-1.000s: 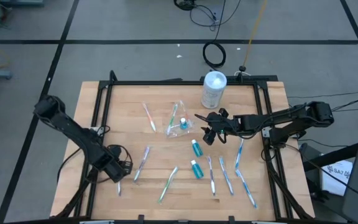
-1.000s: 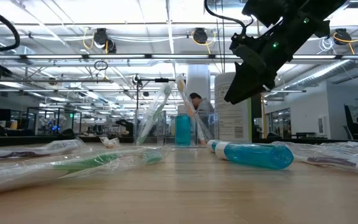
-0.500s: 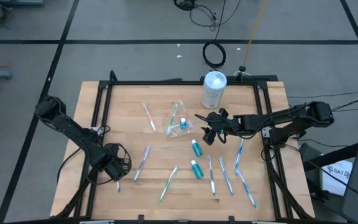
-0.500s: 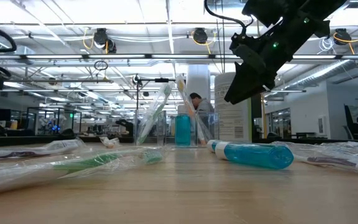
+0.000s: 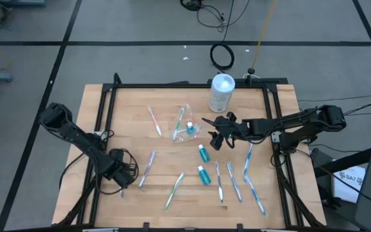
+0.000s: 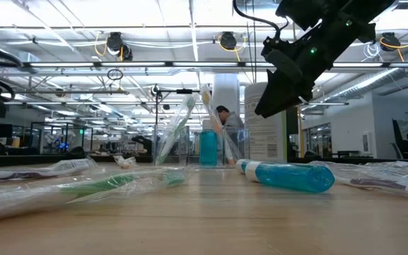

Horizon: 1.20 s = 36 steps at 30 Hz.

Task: Pick & Place toothbrushing station
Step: Put the left purple toothbrush into the transparent organizer

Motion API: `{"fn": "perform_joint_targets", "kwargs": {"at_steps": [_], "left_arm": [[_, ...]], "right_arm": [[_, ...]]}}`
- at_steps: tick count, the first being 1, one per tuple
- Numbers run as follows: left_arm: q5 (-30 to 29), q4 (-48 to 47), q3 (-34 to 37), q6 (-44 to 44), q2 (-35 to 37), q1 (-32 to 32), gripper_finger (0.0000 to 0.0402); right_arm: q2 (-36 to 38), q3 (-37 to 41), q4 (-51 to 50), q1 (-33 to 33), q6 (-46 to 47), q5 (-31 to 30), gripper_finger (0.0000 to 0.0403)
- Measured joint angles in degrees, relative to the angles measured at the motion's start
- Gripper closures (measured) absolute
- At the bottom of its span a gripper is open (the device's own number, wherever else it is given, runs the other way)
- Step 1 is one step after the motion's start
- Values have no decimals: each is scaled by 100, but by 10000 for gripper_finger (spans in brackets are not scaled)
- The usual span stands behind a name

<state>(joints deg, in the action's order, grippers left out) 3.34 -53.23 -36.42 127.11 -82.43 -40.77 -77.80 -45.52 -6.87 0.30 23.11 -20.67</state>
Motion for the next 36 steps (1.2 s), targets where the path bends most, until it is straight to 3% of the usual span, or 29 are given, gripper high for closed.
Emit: {"fn": "perform_joint_targets", "kwargs": {"at_steps": [4,18,29,36], "left_arm": [[4,0,7,-148,-2,30,273],[-328,90,-14,-132,-10,28,386],[-1404,-145,-422,-329,-33,30,368],[-2337,-442,-823,-848,48,30,394]], "right_arm": [[0,0,49,0,-24,0,209],[0,0,150,0,-24,0,209],[0,0,157,-1,-24,0,209],[0,0,192,0,-24,0,209]]}}
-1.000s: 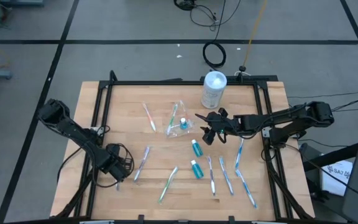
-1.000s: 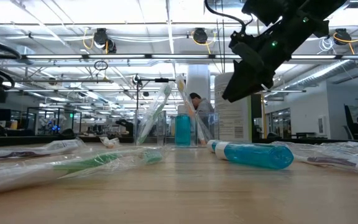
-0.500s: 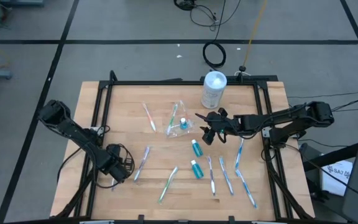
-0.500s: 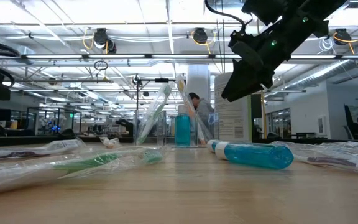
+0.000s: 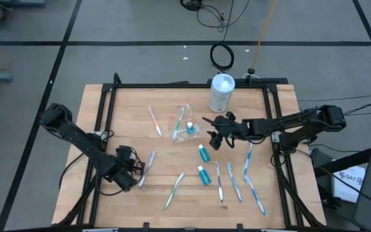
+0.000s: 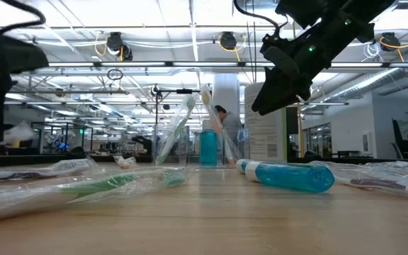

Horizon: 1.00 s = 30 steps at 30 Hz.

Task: Pick & Place toothbrushing station
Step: Put the left purple toothbrush into the transparent organizer

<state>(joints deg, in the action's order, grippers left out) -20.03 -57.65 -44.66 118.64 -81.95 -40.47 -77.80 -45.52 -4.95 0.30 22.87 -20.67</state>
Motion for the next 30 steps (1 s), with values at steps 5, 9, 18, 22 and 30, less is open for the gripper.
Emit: {"fn": "perform_joint_targets", "kwargs": {"at_steps": [5,9,18,22,30], "left_arm": [[-593,-318,-353,-230,102,0,375],[-1140,-423,-614,-613,106,62,372],[-1716,-409,-964,-1657,107,454,381],[-1944,-402,-1139,-2152,107,681,367],[-2393,-215,-1455,-3391,107,1236,394]], "right_arm": [[0,0,0,-2,0,2,209],[0,0,0,-1,2,2,209],[0,0,0,0,1,2,209],[0,0,0,0,0,2,209],[0,0,0,0,1,2,209]]}}
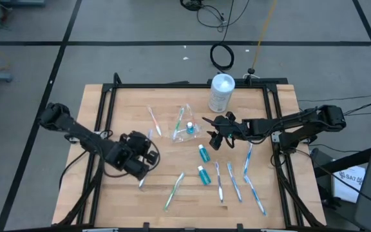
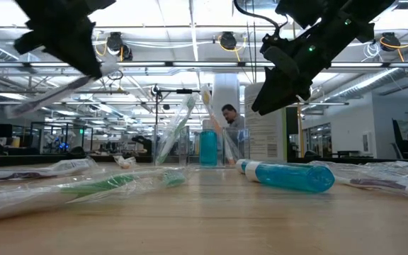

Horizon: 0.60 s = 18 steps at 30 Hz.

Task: Pick & Place toothbrushing station
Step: Put the left purple toothbrush into the transparent organizer

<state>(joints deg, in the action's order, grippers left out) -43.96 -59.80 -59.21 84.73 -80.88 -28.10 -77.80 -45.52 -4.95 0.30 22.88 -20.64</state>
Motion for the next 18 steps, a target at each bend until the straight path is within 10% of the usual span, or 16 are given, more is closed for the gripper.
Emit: {"fn": "perform_joint_targets", "kwargs": {"at_steps": [18], "left_arm": [[301,3014,-150,-4359,2,1490,388]], "right_arm": [[0,0,0,0,-16,0,209]]}}
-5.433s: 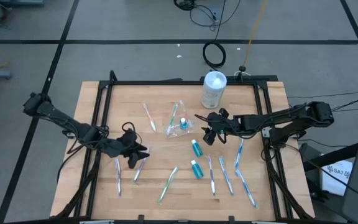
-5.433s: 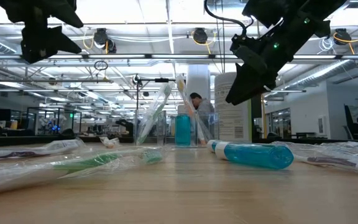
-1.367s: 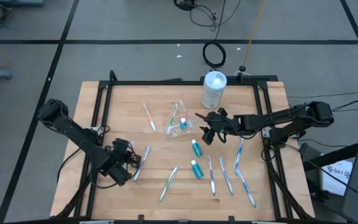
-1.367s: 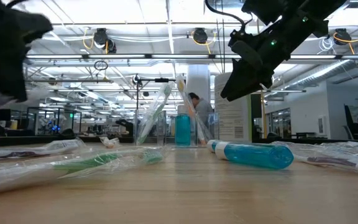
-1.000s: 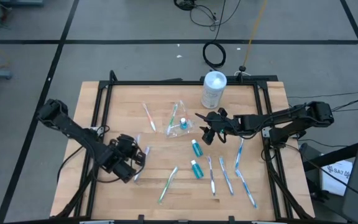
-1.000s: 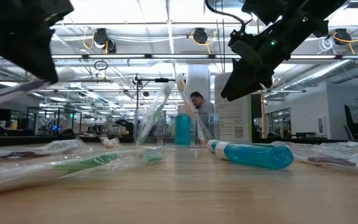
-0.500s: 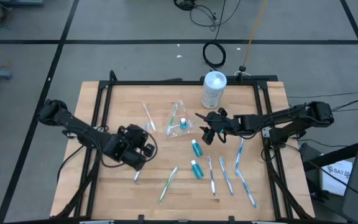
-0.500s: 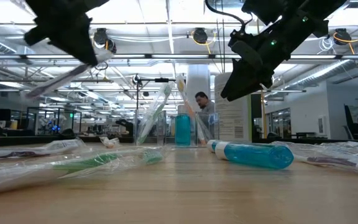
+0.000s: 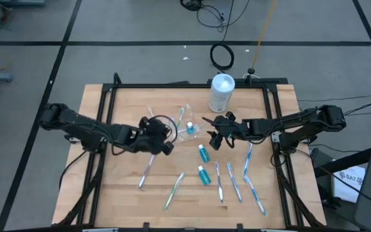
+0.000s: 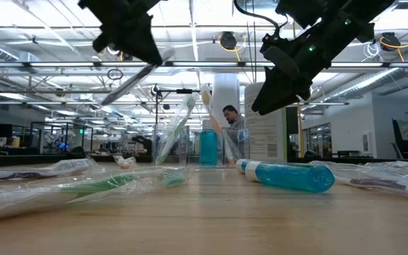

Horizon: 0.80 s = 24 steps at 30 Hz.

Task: Pick & Place toothbrushing station
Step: Put the left purple toothbrush into the transparent organizer

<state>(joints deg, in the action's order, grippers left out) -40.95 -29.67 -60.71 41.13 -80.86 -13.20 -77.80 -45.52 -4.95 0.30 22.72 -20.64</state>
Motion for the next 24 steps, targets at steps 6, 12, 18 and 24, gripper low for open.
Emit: {"fn": "perform_joint_targets", "kwargs": {"at_steps": [6,12,18,24], "left_arm": [[48,474,0,-502,0,257,370],[44,806,0,-872,0,396,394],[11,1563,0,-1456,0,477,371],[-16,2319,90,-1993,3,623,390]], "right_arm": [[0,0,0,0,-107,1,209],[0,0,0,-1,-109,0,209],[0,0,0,-1,-109,0,209],[0,0,0,0,-109,0,209]]}}
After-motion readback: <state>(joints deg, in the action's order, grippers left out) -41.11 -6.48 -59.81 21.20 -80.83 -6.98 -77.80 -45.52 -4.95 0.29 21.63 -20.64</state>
